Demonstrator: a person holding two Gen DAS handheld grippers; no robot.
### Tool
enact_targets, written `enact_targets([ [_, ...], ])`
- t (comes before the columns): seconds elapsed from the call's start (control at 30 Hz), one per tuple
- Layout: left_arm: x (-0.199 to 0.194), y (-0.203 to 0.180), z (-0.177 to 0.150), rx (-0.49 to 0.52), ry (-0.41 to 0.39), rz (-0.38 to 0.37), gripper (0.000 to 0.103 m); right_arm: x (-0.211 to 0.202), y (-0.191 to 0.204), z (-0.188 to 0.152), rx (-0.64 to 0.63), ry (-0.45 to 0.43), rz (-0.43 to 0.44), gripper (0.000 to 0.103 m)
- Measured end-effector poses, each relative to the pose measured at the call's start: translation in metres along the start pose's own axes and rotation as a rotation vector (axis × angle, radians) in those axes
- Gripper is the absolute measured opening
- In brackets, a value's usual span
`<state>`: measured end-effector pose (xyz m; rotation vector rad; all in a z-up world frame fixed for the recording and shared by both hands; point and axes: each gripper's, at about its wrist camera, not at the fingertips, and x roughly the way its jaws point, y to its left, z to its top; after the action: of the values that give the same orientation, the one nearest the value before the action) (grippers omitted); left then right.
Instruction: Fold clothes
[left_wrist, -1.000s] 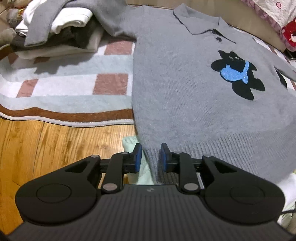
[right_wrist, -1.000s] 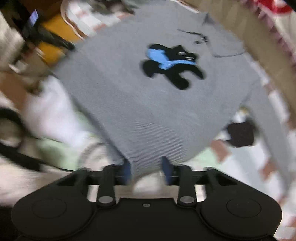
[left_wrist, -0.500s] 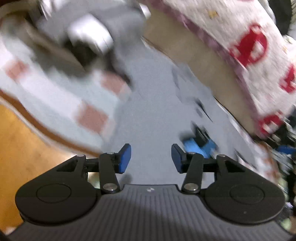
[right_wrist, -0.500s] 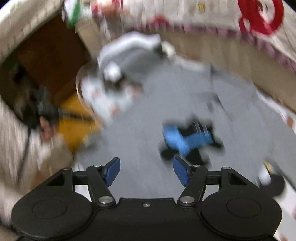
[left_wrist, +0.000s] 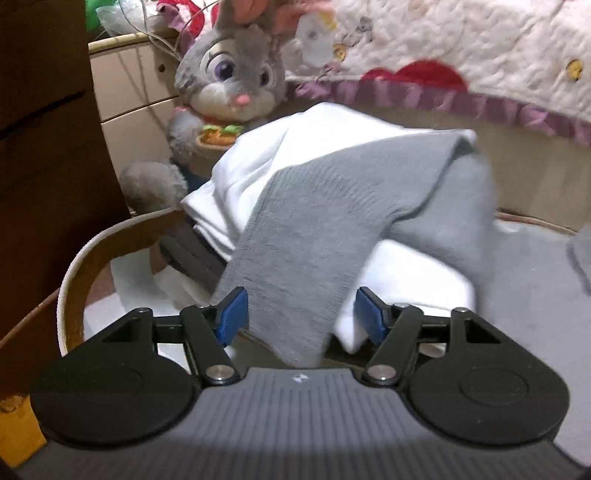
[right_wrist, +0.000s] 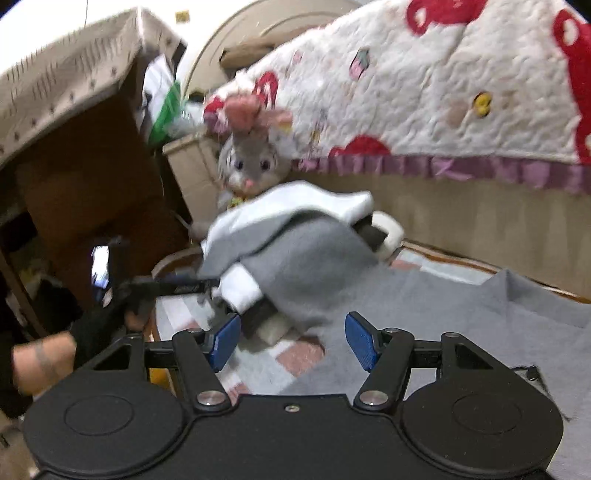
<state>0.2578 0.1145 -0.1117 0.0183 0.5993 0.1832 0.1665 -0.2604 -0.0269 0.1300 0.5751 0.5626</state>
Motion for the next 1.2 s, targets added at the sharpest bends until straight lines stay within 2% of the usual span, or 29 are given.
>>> enact_targets([
  [0.03, 0.004, 0.004, 0.002, -0.022, -0.004, -0.010, 0.053, 0.008, 0.001, -0.005, -0.004, 0.012, 0.001, 0.066],
  [0.1, 0.005, 0.009, 0.003, -0.046, -0.010, -0.057, 0.012, 0.021, 0.001, -0.011, 0.001, 0.039, 0.022, 0.065],
  [0.13, 0.002, 0.007, 0.003, -0.018, -0.019, -0.049, 0.007, 0.027, 0.001, -0.014, 0.005, 0.053, 0.034, 0.065],
  [0.2, -0.005, 0.001, 0.002, 0.047, -0.039, -0.026, 0.006, 0.036, 0.001, -0.021, 0.026, 0.065, 0.051, 0.065],
  [0.27, -0.024, -0.007, 0.003, 0.088, -0.067, -0.047, 0.006, 0.044, -0.001, -0.024, 0.045, 0.072, 0.061, 0.065],
  [0.33, -0.047, -0.018, 0.004, 0.131, -0.094, -0.081, 0.006, 0.049, -0.004, -0.029, 0.064, 0.066, 0.053, 0.065],
  [0.4, -0.074, -0.032, 0.005, 0.154, -0.112, -0.156, 0.006, 0.051, -0.008, -0.033, 0.082, 0.066, 0.041, 0.065],
  [0.47, -0.097, -0.048, 0.008, 0.146, -0.097, -0.276, 0.006, 0.047, -0.016, -0.039, 0.122, 0.068, 0.041, 0.065],
  [0.5, -0.104, -0.058, 0.010, 0.109, -0.069, -0.362, 0.006, 0.045, -0.022, -0.042, 0.155, 0.071, 0.049, 0.065],
  [0.6, -0.119, -0.092, 0.011, -0.010, 0.022, -0.624, 0.006, 0.035, -0.056, -0.060, 0.376, 0.085, 0.150, 0.065],
  [0.67, -0.120, -0.124, 0.005, -0.083, 0.096, -0.798, 0.006, 0.027, -0.085, -0.084, 0.544, 0.114, 0.239, 0.065],
  [0.77, -0.111, -0.171, -0.007, -0.183, 0.246, -0.992, 0.006, 0.011, -0.122, -0.118, 0.664, 0.145, 0.239, 0.066],
  [0.83, -0.102, -0.196, -0.013, -0.194, 0.302, -1.040, 0.006, 0.003, -0.144, -0.131, 0.721, 0.155, 0.220, 0.066],
  [0.93, -0.083, -0.228, -0.024, -0.188, 0.358, -1.040, 0.006, -0.005, -0.170, -0.141, 0.816, 0.118, 0.213, 0.066],
  [1.0, -0.071, -0.238, -0.030, -0.238, 0.403, -1.044, 0.006, -0.009, -0.186, -0.150, 0.880, 0.107, 0.217, 0.066],
  [1.07, -0.063, -0.245, -0.034, -0.288, 0.424, -1.045, 0.006, -0.014, -0.201, -0.158, 0.944, 0.098, 0.217, 0.066],
  [1.2, -0.059, -0.251, -0.039, -0.334, 0.434, -1.073, 0.006, -0.020, -0.218, -0.168, 1.076, 0.059, 0.272, 0.066],
])
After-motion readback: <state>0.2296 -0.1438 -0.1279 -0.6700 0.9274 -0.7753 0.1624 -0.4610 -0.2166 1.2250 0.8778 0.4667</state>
